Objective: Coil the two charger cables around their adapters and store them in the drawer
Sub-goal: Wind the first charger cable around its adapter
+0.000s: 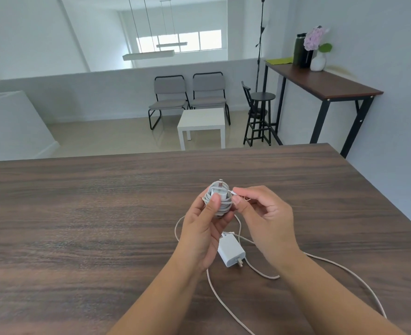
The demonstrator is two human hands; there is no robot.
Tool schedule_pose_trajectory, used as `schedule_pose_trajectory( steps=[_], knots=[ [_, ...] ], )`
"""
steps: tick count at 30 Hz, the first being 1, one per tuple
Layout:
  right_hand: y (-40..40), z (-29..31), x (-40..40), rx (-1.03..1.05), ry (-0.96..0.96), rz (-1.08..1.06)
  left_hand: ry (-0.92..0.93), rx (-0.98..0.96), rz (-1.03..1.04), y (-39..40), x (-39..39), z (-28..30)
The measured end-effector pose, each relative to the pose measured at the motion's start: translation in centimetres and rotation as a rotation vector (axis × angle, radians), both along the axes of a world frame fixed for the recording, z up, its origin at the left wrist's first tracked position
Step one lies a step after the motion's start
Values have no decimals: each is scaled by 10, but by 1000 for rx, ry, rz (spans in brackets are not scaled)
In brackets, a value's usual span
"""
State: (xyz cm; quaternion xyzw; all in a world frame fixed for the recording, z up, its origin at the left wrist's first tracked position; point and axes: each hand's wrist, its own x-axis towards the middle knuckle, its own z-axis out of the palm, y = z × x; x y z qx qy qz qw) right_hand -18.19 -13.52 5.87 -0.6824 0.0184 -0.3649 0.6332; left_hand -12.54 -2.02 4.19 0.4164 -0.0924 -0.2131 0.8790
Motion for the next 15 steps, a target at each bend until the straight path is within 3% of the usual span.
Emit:
schedule_pose_trajectory(
  steps=[3, 10, 15],
  knots=[
    [-5, 4, 1, -136, -13, 2, -4, -23, -5, 1, 1, -1],
    [1, 13, 3, 305, 60, 100, -102, -49, -82, 8, 3, 0],
    [6, 18, 1, 465, 33, 173, -131, -36, -106, 10, 3, 5]
  ],
)
